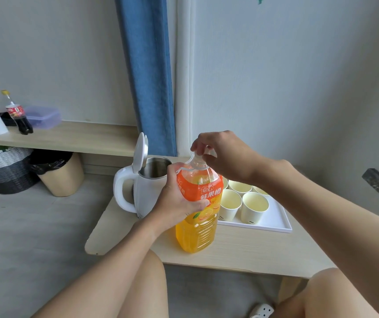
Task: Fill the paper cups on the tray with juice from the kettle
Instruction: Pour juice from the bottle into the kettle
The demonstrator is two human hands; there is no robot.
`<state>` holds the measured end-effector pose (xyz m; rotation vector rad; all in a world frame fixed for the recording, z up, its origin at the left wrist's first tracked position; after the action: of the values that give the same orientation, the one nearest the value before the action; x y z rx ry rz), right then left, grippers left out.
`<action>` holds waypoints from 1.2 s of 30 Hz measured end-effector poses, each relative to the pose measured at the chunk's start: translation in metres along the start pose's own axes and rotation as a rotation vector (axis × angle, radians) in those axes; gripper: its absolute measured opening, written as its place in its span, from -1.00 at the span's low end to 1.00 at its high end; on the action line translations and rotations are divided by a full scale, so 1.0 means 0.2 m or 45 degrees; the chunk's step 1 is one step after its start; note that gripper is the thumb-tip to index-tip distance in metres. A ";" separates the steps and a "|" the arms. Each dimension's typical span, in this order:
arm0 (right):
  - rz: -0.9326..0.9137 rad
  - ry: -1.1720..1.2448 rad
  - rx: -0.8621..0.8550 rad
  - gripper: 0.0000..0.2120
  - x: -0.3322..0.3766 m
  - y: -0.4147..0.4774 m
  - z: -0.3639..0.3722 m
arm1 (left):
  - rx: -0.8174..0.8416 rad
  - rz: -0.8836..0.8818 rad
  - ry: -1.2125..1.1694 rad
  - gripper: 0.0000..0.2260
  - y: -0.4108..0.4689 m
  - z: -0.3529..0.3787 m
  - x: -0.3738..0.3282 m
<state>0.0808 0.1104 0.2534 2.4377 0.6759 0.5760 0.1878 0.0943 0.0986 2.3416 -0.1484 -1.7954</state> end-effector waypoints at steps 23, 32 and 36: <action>0.236 -0.096 -0.141 -0.48 -0.06 0.03 -0.07 | 0.007 0.013 -0.003 -0.18 0.00 0.00 -0.01; -0.076 -0.204 0.281 -0.75 -0.01 0.02 0.07 | 0.012 -0.002 0.012 -0.15 -0.01 0.00 -0.02; -0.178 -0.594 0.123 -0.63 0.01 0.03 0.07 | 0.016 -0.009 0.006 -0.15 -0.01 0.00 -0.01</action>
<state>0.0920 0.1010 0.2461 2.4579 0.6758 -0.0860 0.1861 0.0970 0.1005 2.3578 -0.1511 -1.7968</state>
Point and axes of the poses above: each hand's wrist, its own y-axis towards the middle knuckle, its own z-axis out of the palm, x = y × z, the point moved 8 cm from there along y, towards the middle knuckle, and after that the axes turned 15 degrees about -x, right-handed, at the moved point
